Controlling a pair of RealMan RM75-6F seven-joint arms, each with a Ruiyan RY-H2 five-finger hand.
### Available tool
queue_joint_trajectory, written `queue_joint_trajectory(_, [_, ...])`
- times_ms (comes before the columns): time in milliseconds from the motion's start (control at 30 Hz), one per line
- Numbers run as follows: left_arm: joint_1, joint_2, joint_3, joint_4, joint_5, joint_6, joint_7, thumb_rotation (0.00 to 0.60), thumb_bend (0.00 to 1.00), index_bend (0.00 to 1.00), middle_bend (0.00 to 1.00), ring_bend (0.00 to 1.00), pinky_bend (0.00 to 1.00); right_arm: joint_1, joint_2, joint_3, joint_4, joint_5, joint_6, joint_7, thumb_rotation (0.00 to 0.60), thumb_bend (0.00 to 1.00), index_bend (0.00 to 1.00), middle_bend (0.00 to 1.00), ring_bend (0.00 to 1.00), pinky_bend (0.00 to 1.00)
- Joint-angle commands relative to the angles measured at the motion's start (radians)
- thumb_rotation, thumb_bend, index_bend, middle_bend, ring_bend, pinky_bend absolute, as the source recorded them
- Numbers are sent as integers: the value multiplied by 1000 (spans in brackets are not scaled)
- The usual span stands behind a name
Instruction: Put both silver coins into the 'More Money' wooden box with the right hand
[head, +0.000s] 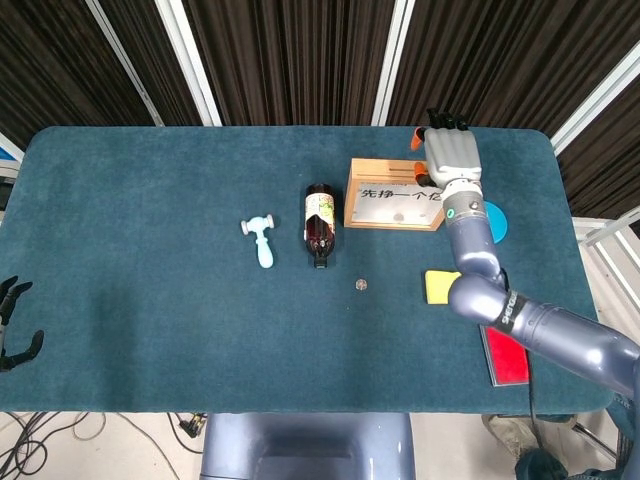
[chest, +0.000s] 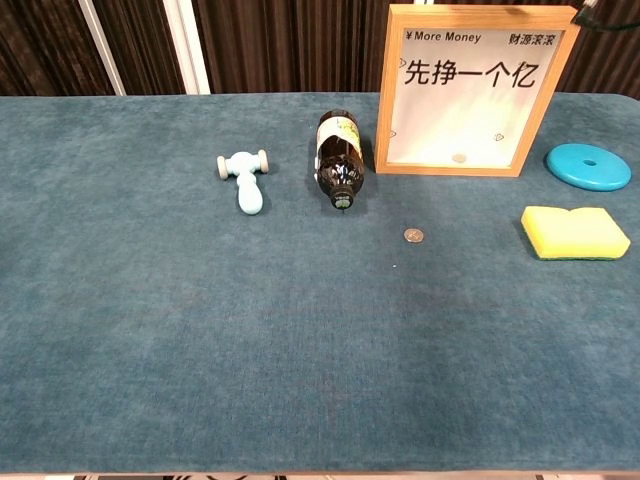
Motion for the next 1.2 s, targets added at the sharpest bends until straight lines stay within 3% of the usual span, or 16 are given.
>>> queue_joint_trajectory(33, [0,-1,0,-1,-1,0,2,600,399,141,0,0,17,-109,60,-12,-186,-188,176,103,600,515,386,9,0,0])
queue_joint_trajectory(200, [0,-1,-1,-3,-6,0,7,600,399,141,0,0,19,-265,92,-61,-353,-453,354,262,600,469,362,10,0,0])
queue_joint_trajectory(333, [0,-1,-3,-6,-11,0,10,600,399,141,0,0,19,-389,80,-159,-427,-637,458,333,600,386,311,10,0,0])
queue_joint_trajectory(467, [1,-1,-3,-7,-7,3,8,600,399,141,0,0,19,-482,15,-235,-418,-784,556,366,600,386,311,10,0,0])
queue_joint_trajectory(633, [-2,1,-2,-6,3,1,-1,600,399,142,0,0,20,-566,-86,-299,-356,-852,598,385,600,385,310,10,0,0])
queue_joint_trajectory(900, [4,4,0,-5,35,21,-28,600,400,141,0,0,19,-621,-224,-316,-217,-908,556,428,600,384,310,10,0,0])
queue_joint_trajectory(1200, [-1,7,6,-3,48,9,-39,600,399,141,0,0,20,-644,-369,-268,-67,-925,474,438,600,384,310,11,0,0])
